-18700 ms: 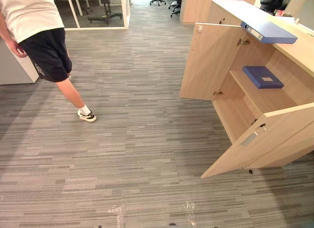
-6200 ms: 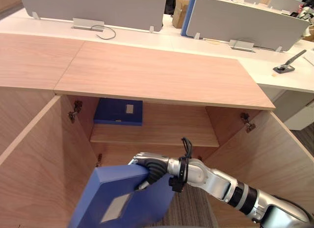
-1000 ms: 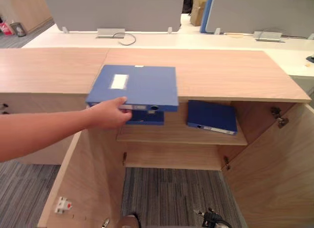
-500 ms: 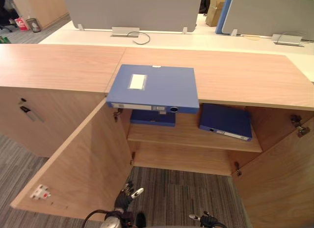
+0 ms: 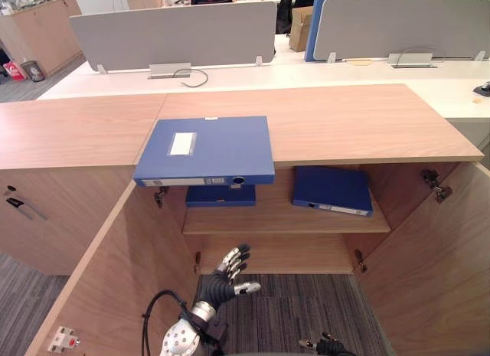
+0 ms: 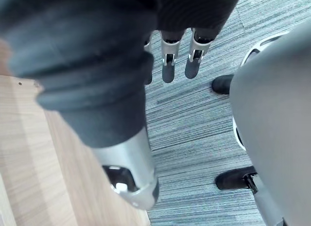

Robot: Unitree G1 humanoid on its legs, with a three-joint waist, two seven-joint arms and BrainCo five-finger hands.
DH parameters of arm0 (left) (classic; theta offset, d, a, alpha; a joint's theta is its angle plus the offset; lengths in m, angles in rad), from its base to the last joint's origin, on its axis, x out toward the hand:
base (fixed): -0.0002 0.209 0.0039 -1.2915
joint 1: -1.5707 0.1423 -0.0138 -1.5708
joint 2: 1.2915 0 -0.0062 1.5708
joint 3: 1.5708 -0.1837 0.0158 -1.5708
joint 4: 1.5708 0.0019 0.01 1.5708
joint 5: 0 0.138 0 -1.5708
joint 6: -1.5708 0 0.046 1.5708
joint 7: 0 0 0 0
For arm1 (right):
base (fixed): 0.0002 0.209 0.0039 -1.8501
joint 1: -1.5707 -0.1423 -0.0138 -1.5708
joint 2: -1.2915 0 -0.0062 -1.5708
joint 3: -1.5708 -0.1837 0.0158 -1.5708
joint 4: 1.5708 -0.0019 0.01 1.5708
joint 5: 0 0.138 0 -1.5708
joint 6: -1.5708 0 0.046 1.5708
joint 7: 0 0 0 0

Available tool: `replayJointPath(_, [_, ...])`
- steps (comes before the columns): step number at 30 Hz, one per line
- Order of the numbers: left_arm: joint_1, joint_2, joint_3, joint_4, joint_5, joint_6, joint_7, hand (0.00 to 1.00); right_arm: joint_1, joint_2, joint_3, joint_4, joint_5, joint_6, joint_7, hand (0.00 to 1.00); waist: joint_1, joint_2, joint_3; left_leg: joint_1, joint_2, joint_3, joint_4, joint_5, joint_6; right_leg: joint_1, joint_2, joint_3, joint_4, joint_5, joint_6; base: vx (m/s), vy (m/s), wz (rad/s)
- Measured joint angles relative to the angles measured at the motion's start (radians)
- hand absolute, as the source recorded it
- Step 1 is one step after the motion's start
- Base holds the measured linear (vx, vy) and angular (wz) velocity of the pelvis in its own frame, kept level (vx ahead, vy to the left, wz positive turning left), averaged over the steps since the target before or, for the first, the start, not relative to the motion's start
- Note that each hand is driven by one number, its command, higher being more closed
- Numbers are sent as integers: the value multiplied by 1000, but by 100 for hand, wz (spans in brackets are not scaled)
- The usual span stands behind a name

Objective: Walk over to the cabinet, pick up the folder, carry it to the office cabinet, place the folder inside the office cabinet, then close the office cabinet door

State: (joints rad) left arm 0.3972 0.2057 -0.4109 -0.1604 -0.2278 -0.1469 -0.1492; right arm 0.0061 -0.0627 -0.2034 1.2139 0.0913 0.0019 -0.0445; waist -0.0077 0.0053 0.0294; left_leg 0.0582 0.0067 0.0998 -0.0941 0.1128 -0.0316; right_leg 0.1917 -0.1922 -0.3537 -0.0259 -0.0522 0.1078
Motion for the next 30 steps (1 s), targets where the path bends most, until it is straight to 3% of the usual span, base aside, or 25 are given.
replayJointPath(9, [20, 156, 0, -254, -121, -25, -60, 0, -6, -9, 9, 15, -34, -1, 24, 0, 0, 2, -7, -2, -3, -1, 1, -4, -4, 1, 0, 3, -4, 2, 2, -4, 1, 0])
replayJointPath(12, [30, 142, 11, -325, -137, -31, -58, 0, -12, -12, 8, 47, -35, -1, 34, 0, 2, -2, -19, -3, 2, 7, 5, -5, -6, -4, 4, 19, -1, 7, 7, 15, 9, -8])
replayJointPath(15, [33, 65, 59, -425, -120, -59, -10, 0, -9, -13, 7, 65, -35, -2, 34, 0, 8, -7, -36, -4, 8, 15, 5, -8, -9, -13, 7, 29, 8, 7, 6, -27, 8, -8])
replayJointPath(18, [10, -65, 140, -458, -12, -105, 104, 0, -1, -14, 7, 67, -33, -4, 33, 0, 16, -10, -46, -6, 14, 17, 1, -8, -10, -23, 8, 33, 19, 6, 5, -59, 9, -5])
replayJointPath(21, [-30, -154, 196, -453, 198, -138, 304, 0, 6, -13, 9, 68, -33, -7, 25, 0, 25, -12, -50, -6, 15, 12, 0, -7, -17, -30, 8, 33, 37, 1, 0, -77, 15, 2])
replayJointPath(22, [-43, -156, 200, -439, 268, -145, 362, 0, 6, -12, 10, 69, -33, -8, 20, 0, 27, -12, -51, -6, 15, 11, 0, -5, -17, -30, 8, 33, 38, 0, 0, -79, 15, 3])
replayJointPath(23, [-75, -155, 197, -396, 419, -145, 449, 0, 6, -11, 27, 69, -31, -13, 10, 0, 28, -12, -51, -6, 15, 9, 0, -1, -16, -31, 8, 33, 39, -1, -3, -65, 11, 2])
replayJointPath(28, [-263, -82, 193, -191, 782, -91, 580, 0, 3, -6, 51, 52, -33, -23, -19, 0, 20, -16, -55, -6, 17, 7, 0, 12, -10, -30, 12, 32, 33, -1, -7, -50, 9, 0])
replayJointPath(30, [-315, -66, 204, -157, 866, -68, 607, 0, 5, -3, 50, 45, -33, -23, -26, 0, 16, -16, -55, -6, 18, 10, 0, 12, -11, -30, 13, 34, 28, 1, -9, -20, 9, -5])
